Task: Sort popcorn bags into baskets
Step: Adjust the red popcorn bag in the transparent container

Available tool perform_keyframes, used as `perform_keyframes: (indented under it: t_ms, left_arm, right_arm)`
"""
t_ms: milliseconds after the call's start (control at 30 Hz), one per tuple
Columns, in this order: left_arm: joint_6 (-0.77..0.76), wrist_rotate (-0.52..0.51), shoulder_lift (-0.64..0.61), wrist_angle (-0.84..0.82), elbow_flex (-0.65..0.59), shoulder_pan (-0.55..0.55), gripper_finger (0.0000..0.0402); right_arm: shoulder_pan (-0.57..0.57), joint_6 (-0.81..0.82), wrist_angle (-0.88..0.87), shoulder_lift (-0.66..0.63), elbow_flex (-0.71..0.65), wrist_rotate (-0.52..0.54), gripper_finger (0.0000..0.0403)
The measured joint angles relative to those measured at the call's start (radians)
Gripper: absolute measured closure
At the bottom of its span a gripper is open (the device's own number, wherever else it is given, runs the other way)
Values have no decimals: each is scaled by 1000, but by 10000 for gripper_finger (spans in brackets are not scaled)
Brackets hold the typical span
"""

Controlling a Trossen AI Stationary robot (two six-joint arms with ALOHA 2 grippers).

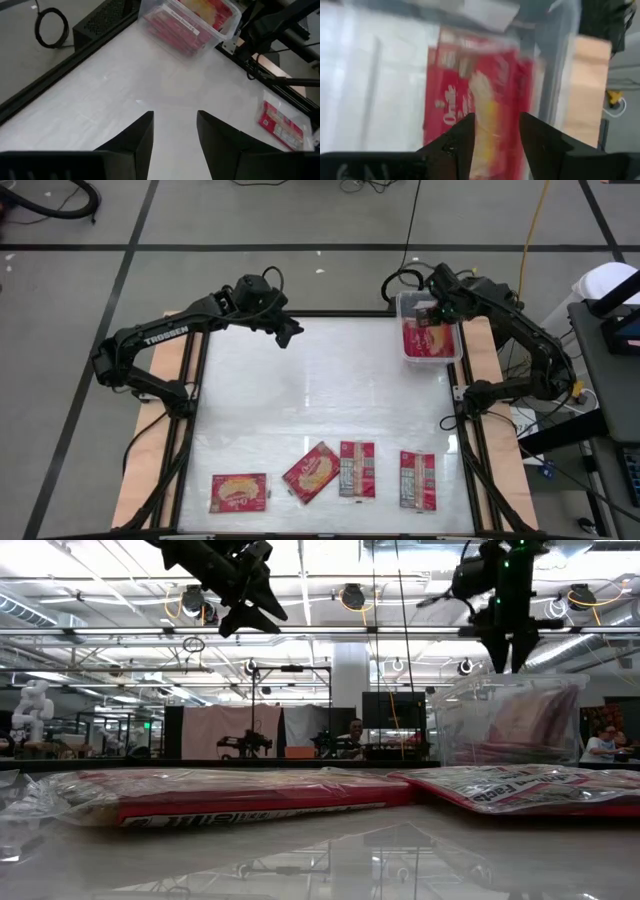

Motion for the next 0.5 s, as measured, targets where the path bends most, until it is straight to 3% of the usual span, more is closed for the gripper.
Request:
perform_keyframes:
  t_ms: [233, 500]
  left_arm:
    - [5, 11, 0, 0, 0, -1, 250]
    - [51, 11, 0, 2, 0, -1, 250]
  right_arm:
    - [0, -42, -16, -1, 153, 33, 257]
    - [0, -7, -132, 49, 131, -72, 296]
